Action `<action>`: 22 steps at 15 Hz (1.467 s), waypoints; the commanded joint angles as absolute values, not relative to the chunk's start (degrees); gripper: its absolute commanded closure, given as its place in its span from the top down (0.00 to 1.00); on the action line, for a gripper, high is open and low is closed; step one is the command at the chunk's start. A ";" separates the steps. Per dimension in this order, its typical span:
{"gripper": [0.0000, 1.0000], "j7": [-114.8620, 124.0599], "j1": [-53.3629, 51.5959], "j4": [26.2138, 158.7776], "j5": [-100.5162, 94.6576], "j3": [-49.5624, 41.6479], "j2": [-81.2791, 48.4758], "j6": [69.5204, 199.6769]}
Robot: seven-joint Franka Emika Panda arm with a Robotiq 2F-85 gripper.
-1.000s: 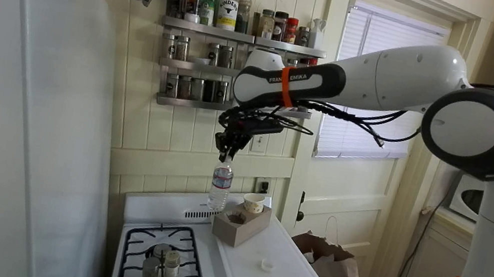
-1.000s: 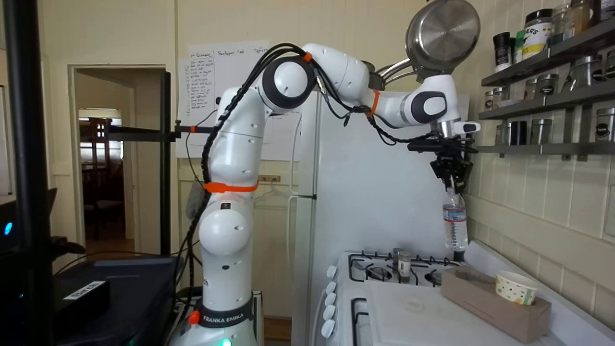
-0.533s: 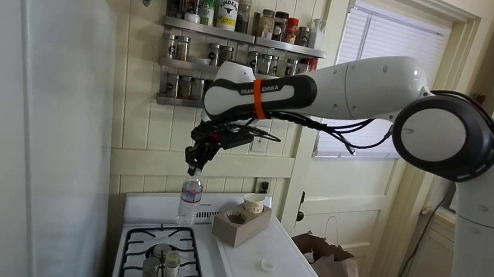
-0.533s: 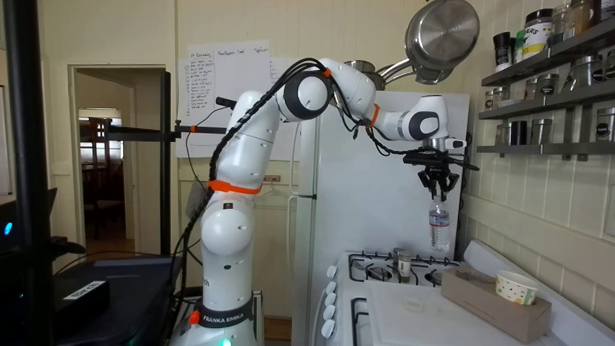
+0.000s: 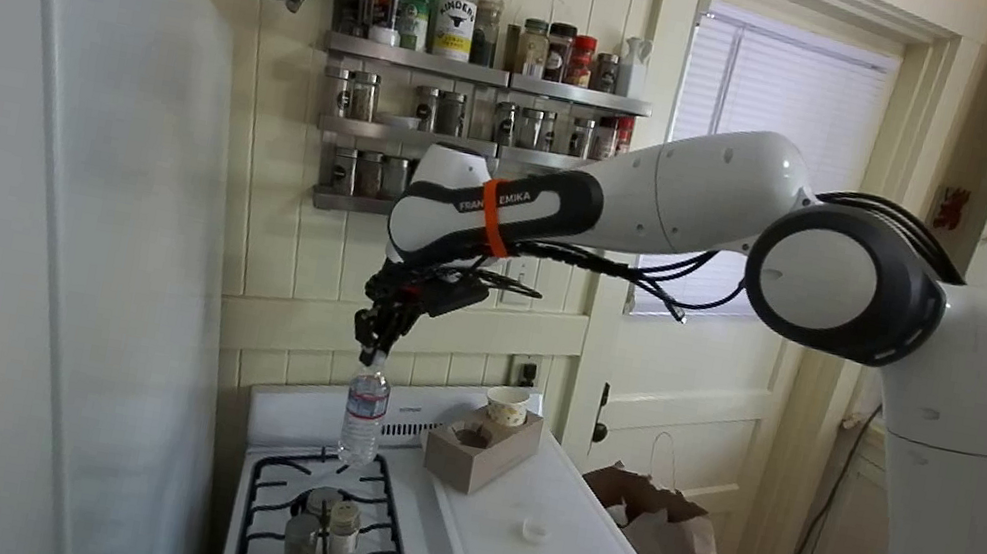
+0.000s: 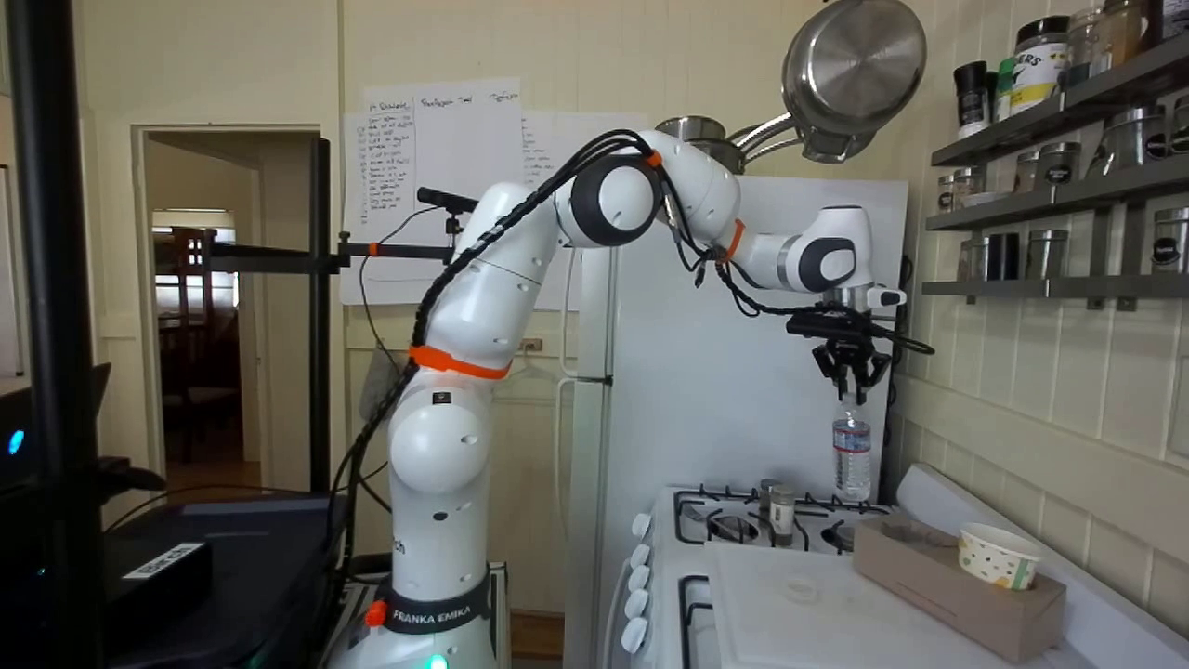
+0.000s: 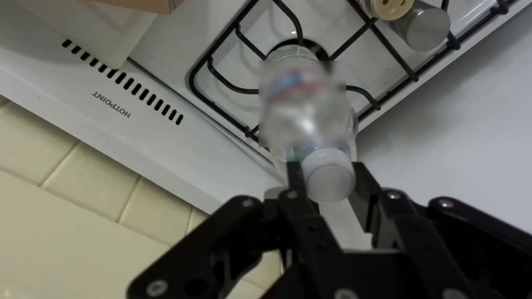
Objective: Place the water bottle on the top left stove plate and move the spice bottle onto the chopping board
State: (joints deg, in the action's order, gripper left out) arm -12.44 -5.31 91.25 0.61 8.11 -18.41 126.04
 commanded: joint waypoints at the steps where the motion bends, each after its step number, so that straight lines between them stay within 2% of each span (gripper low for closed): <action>1: 0.08 -12.50 -5.63 89.77 1.52 8.34 -21.59 130.29; 22: 0.08 -10.34 -8.65 77.86 -1.93 7.47 -33.42 127.87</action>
State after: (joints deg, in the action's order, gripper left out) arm -12.30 -7.40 80.96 -0.25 8.69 -31.70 130.57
